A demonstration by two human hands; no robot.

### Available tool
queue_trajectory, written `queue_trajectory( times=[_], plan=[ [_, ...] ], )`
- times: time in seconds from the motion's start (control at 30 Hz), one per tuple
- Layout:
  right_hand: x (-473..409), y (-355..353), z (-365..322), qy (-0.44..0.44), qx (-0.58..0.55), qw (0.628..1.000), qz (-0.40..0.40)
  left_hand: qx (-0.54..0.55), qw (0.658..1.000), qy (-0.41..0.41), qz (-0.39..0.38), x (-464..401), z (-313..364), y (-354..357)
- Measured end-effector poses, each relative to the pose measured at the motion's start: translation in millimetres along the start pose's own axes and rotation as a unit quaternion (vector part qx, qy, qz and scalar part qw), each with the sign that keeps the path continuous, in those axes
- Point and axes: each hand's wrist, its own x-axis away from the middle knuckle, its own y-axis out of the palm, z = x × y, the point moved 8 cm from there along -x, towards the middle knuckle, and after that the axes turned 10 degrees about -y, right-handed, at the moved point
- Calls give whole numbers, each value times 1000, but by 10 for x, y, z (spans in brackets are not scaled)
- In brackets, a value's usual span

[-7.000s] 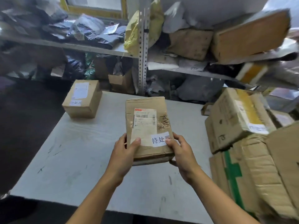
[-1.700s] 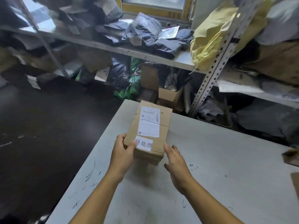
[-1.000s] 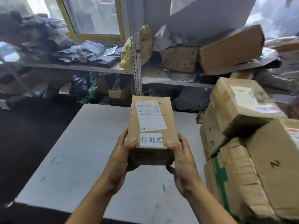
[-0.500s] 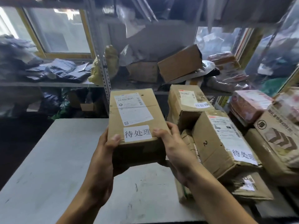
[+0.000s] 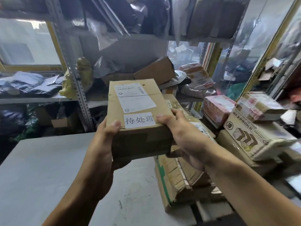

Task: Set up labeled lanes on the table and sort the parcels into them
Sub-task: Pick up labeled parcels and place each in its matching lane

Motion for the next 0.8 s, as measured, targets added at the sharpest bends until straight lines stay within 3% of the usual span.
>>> queue_trajectory(
  times=[0.5, 0.8],
  plan=[
    [-944, -1340, -493, -60, 14, 998, 15, -55, 997, 49, 27, -1080, 478, 1223],
    [-1638, -1673, -210, -49, -8, 999, -7, -102, 993, 43, 35, -1663, 340, 1530]
  ],
)
